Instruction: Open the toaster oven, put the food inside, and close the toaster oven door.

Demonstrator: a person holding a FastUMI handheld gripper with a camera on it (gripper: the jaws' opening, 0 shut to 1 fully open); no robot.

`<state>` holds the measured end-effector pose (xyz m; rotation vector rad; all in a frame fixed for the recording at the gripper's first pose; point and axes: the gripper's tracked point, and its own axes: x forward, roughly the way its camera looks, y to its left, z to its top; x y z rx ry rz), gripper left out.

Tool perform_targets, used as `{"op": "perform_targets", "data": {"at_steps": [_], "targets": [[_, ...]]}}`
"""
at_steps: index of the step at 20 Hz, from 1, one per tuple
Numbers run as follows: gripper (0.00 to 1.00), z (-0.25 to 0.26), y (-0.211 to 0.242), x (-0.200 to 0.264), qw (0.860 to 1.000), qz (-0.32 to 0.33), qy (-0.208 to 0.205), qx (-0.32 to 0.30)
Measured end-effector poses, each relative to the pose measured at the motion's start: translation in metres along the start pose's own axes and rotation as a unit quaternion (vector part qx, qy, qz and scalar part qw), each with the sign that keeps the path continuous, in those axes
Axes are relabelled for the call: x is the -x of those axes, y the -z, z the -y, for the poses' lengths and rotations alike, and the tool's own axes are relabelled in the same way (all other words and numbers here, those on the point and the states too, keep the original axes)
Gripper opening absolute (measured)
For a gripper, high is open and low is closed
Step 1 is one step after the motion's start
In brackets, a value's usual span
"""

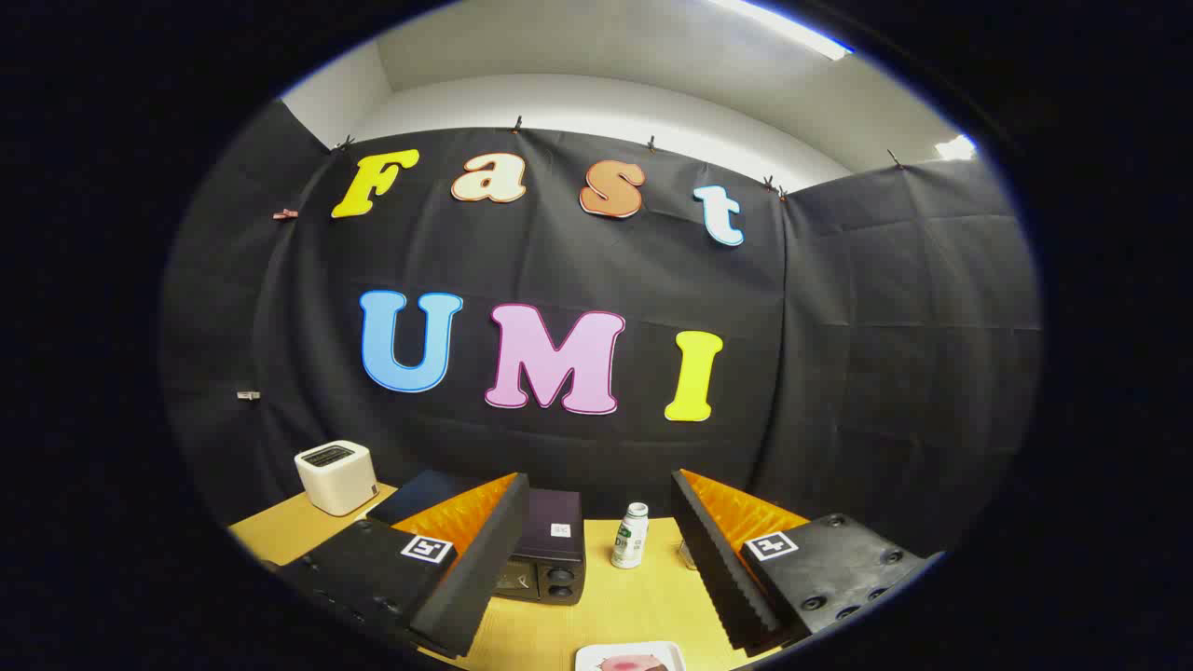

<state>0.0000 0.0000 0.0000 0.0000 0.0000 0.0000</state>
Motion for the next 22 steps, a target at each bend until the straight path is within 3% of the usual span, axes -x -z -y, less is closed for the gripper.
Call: {"op": "perform_targets", "data": {"at_steps": [22], "targets": [[0.98,0.0025,-0.0044,0.0032,1.0,0.014,0.014,0.001]]}}
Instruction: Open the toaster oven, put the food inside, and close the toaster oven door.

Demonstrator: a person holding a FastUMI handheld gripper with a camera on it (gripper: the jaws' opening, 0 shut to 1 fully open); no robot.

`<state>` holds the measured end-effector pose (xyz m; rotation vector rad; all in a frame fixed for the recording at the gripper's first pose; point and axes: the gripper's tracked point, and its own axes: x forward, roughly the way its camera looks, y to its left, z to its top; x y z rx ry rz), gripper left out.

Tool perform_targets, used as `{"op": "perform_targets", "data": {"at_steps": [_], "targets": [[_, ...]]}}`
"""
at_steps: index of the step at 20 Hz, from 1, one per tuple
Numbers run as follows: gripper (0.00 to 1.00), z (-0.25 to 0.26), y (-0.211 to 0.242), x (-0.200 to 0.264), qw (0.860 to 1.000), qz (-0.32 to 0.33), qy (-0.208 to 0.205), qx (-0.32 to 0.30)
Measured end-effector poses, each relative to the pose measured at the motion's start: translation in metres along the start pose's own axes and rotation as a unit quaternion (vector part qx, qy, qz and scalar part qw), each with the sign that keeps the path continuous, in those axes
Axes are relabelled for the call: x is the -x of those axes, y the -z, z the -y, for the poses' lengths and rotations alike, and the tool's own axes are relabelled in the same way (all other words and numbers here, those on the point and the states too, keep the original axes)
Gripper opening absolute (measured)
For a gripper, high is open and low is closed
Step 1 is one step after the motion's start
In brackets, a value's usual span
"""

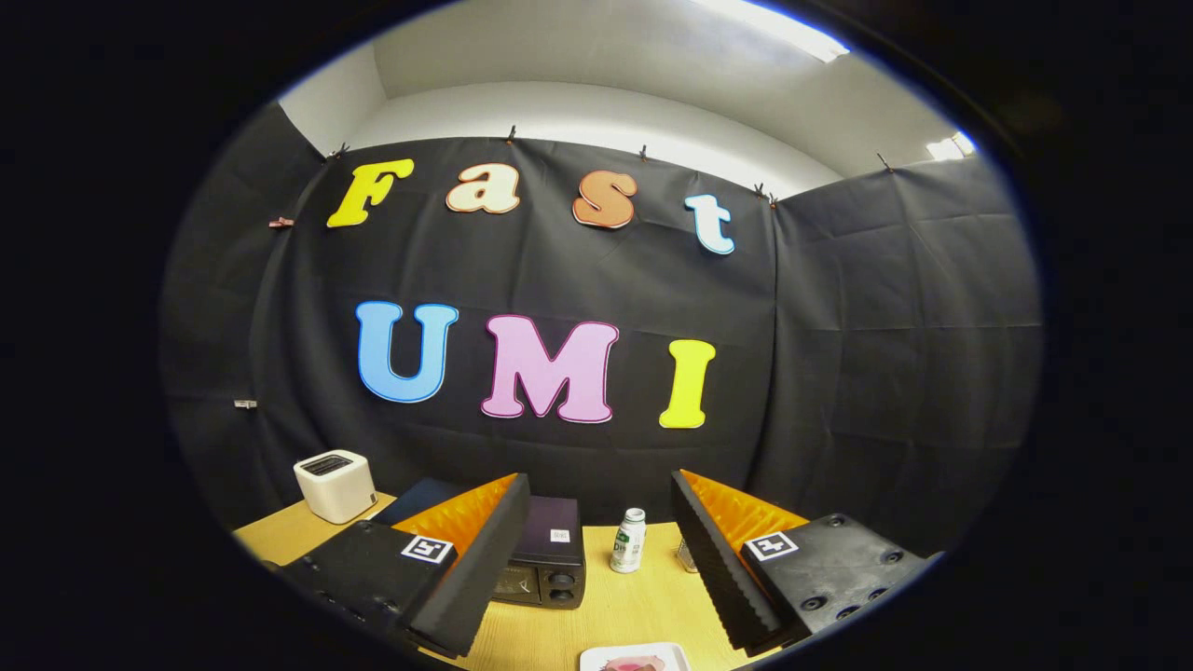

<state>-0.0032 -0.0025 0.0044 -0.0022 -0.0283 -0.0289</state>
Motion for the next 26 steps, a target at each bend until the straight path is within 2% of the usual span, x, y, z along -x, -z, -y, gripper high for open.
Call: {"op": "perform_targets", "data": {"at_steps": [8,13,19,26], "targets": [[0.98,-0.012,0.004,-0.002,1.0,-0.007,-0.002,-0.003],[0.98,-0.045,0.015,-0.011,0.999,-0.027,-0.023,-0.015],[0.98,-0.118,0.072,-0.028,0.993,-0.094,-0.062,-0.036],[0.98,-0.187,0.145,-0.062,0.982,-0.164,-0.085,-0.04]]}}
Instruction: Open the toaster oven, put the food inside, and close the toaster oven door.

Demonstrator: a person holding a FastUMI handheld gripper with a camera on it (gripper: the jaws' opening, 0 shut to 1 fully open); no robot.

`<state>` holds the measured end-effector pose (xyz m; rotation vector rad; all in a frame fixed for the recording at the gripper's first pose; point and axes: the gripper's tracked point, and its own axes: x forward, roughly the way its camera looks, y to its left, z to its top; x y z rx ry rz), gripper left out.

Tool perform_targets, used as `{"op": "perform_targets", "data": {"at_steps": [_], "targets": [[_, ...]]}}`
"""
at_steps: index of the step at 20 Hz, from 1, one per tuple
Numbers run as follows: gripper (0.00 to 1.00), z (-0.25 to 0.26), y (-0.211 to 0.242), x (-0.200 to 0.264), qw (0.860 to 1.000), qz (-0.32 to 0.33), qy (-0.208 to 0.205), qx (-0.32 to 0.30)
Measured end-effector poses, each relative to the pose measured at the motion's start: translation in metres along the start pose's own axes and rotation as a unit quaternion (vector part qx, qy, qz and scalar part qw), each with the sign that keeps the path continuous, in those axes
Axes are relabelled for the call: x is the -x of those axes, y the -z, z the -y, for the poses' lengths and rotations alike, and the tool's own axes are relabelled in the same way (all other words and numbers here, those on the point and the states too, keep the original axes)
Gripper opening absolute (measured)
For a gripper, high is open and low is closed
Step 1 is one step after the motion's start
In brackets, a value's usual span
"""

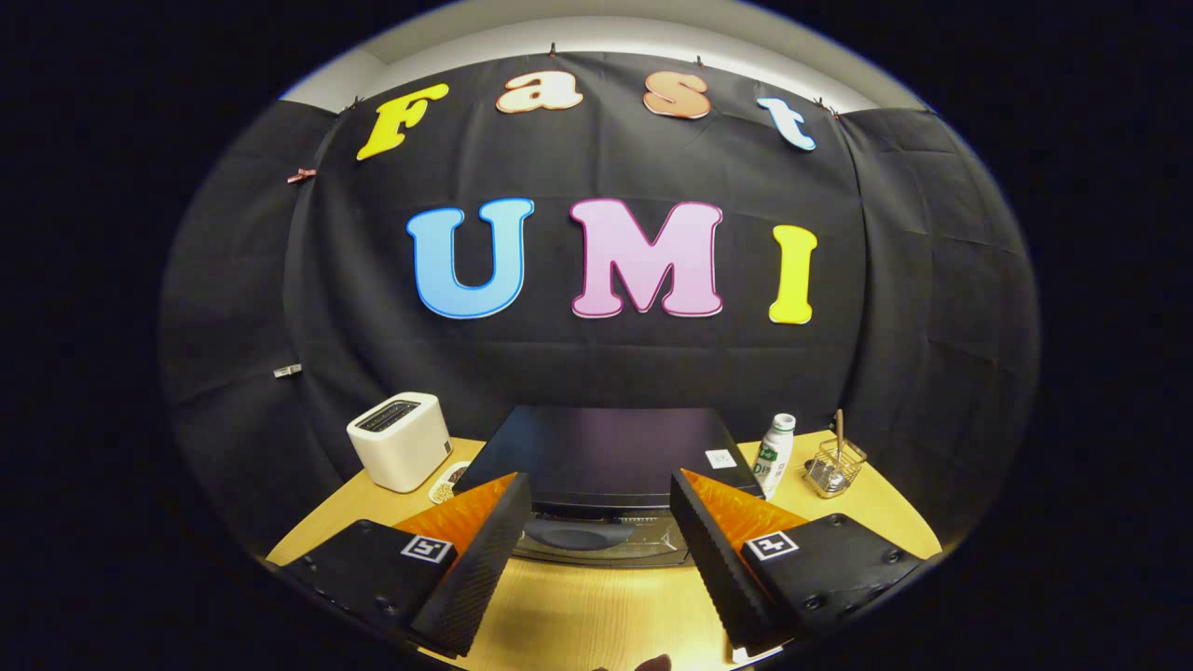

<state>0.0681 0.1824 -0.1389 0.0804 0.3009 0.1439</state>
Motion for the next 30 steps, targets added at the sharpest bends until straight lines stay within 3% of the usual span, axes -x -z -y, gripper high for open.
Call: {"op": "perform_targets", "data": {"at_steps": [11,16,23,30], "targets": [[0.99,-0.015,0.087,-0.078,0.993,-0.112,0.036,-0.019],[0.99,-0.012,0.091,-0.088,0.992,-0.12,0.046,-0.012],[1.0,-0.017,0.102,-0.064,0.993,-0.114,0.042,-0.003],[1.0,-0.02,0.144,-0.02,0.991,-0.123,0.044,0.001]]}}
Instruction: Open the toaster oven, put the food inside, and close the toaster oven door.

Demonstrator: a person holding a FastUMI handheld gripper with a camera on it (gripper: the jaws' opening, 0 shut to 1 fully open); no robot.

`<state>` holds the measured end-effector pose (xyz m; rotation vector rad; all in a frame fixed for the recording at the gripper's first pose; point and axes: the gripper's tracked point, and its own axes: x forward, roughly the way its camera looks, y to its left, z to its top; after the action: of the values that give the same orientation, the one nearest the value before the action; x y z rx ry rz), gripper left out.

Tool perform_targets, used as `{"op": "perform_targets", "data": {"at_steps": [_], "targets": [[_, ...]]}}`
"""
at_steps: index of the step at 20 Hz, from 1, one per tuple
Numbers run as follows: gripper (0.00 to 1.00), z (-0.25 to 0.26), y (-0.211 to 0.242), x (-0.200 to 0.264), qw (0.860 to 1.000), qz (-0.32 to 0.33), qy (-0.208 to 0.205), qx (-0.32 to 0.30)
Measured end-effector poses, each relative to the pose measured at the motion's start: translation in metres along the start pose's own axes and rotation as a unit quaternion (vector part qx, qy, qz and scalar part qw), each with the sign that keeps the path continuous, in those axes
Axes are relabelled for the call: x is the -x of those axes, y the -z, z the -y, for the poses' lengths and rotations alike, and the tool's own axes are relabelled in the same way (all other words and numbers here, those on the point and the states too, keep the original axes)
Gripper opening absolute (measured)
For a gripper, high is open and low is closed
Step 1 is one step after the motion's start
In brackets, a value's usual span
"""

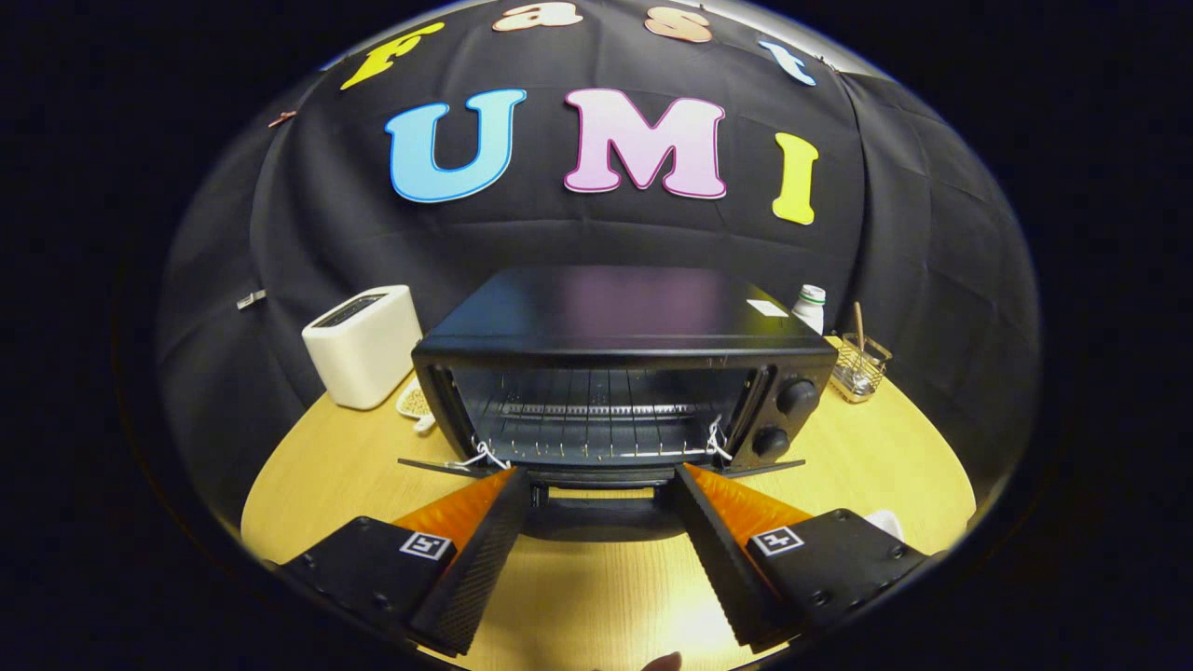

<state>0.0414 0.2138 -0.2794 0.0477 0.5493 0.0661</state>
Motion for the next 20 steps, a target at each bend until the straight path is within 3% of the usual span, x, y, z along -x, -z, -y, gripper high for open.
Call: {"op": "perform_targets", "data": {"at_steps": [12,15,20], "targets": [[1.0,0.008,0.102,0.022,0.993,-0.115,-0.019,0.009],[0.99,0.015,0.1,0.032,0.992,-0.118,-0.037,-0.009],[1.0,0.029,0.069,0.06,0.989,-0.111,-0.101,-0.001]]}}
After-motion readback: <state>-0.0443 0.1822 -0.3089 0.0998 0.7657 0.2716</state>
